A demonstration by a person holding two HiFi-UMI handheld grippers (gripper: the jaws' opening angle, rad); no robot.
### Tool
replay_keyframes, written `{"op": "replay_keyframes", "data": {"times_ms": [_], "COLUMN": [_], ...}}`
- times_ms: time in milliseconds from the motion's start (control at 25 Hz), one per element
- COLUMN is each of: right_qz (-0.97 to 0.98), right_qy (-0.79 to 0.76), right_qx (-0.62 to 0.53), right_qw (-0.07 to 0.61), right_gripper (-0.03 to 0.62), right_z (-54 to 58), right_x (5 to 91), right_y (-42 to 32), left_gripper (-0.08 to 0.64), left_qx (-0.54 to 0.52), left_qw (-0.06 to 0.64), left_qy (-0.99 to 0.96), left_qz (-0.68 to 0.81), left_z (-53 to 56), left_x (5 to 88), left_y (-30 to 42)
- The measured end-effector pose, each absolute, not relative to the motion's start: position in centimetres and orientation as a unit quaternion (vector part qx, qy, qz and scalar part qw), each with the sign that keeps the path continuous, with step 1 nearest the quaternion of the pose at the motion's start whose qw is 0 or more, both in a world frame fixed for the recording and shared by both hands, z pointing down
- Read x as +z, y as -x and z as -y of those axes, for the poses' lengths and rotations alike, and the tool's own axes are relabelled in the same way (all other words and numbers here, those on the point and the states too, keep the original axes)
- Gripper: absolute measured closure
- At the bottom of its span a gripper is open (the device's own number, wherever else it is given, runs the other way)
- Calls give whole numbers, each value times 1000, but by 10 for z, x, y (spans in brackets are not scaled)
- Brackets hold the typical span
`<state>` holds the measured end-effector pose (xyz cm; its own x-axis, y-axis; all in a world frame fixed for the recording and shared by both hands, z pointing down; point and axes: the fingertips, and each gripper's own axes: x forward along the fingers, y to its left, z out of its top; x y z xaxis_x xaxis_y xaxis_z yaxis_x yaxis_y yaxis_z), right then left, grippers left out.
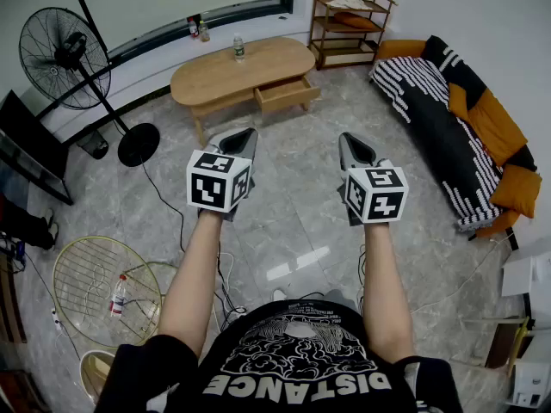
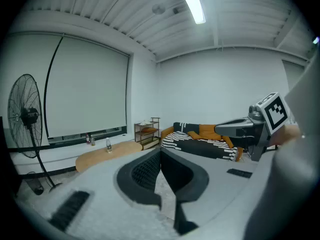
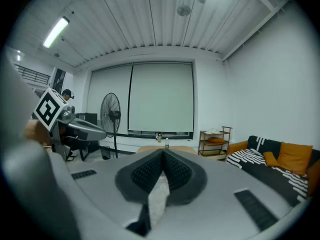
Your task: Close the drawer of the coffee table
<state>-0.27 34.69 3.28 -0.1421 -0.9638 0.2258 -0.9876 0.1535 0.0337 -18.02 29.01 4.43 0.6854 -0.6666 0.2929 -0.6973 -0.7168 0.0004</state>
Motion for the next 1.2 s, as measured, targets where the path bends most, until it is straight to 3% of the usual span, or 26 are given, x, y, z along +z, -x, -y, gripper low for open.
{"op": "replay_keyframes", "data": {"times_ms": [560,1200], "right_qz": [742,755], "right_qy": [-660,-645], "right_qx": [67,71], "right_qw": [92,90], "right_gripper": [545,416], "right_z": [-332,-289], "right_x": [43,49], "right_y": [4,-15], "left_gripper": [558,558], "left_qx": [137,142], "left_qw": [58,56], "left_qy": [-921,-921], "left_qz": [359,358], "left_z": [-274,-235], "left_x": [52,59], "left_y": [178,151]}}
